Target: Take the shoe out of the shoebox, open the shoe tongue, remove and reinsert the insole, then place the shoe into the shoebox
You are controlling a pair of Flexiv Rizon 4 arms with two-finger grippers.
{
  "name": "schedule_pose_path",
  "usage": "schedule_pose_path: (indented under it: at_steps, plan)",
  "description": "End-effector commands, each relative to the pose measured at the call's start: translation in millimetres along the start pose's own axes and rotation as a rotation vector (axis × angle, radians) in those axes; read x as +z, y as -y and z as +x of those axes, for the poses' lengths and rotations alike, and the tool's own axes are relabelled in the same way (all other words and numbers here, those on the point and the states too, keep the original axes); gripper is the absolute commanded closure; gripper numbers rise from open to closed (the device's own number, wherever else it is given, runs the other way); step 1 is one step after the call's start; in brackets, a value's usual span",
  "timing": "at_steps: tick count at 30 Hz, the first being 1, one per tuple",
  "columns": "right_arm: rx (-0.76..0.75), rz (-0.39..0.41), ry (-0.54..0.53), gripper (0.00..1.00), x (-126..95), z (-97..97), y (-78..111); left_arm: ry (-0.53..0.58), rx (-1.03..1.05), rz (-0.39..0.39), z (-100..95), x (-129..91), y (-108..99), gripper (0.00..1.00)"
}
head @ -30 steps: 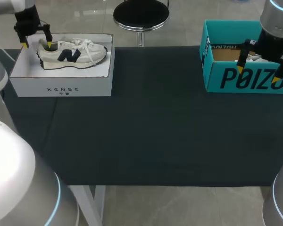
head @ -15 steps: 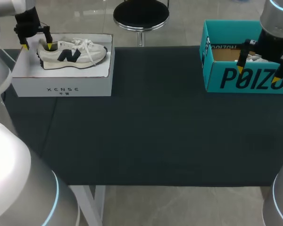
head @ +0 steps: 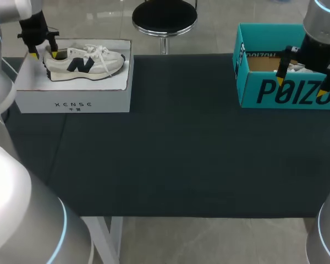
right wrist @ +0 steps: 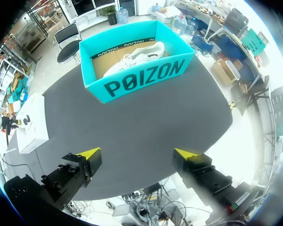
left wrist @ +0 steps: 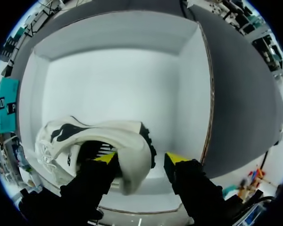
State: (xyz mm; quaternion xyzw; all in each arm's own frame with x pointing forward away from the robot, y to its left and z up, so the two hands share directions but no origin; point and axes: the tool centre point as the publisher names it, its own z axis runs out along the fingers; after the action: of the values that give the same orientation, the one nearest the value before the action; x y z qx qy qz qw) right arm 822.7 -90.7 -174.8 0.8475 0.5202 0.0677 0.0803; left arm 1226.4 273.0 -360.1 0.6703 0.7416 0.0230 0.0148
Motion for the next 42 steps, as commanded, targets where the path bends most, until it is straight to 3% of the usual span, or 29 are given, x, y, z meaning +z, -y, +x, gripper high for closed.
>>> schedule_pose_path:
  at_steps: [1, 9, 12, 14, 24, 30, 34, 42]
  plan:
    - [0.000, 0.000, -0.001, 0.00, 1.0, 0.0, -0.1, -0.001, 0.002, 0.012, -0.1, 4.1, -10.7, 0.63]
    - [0.000, 0.000, -0.001, 0.00, 1.0, 0.0, -0.1, -0.004, 0.021, 0.007, -4.1, 5.2, -13.0, 0.69]
    - [0.000, 0.000, -0.001, 0.00, 1.0, 0.0, -0.1, -0.002, 0.024, 0.006, -4.9, 4.3, -12.5, 0.80]
    - [0.000, 0.000, -0.001, 0.00, 1.0, 0.0, -0.1, 0.005, 0.025, 0.003, -5.3, 1.8, -11.9, 1.00]
    - [0.000, 0.000, -0.001, 0.00, 1.0, 0.0, -0.1, 0.034, 0.042, -0.038, -12.6, -26.0, -7.7, 1.00]
    - [0.000, 0.000, -0.001, 0.00, 1.0, 0.0, -0.1, 0.021, 0.026, -0.087, -15.2, -56.2, -3.7, 1.00]
    - [0.000, 0.000, -0.001, 0.00, 1.0, 0.0, -0.1, -0.013, 0.004, -0.104, -19.6, -87.5, 4.8, 1.00]
    - [0.000, 0.000, -0.001, 0.00, 1.0, 0.0, -0.1, 0.023, 0.003, -0.134, -42.0, -157.2, 46.2, 1.00]
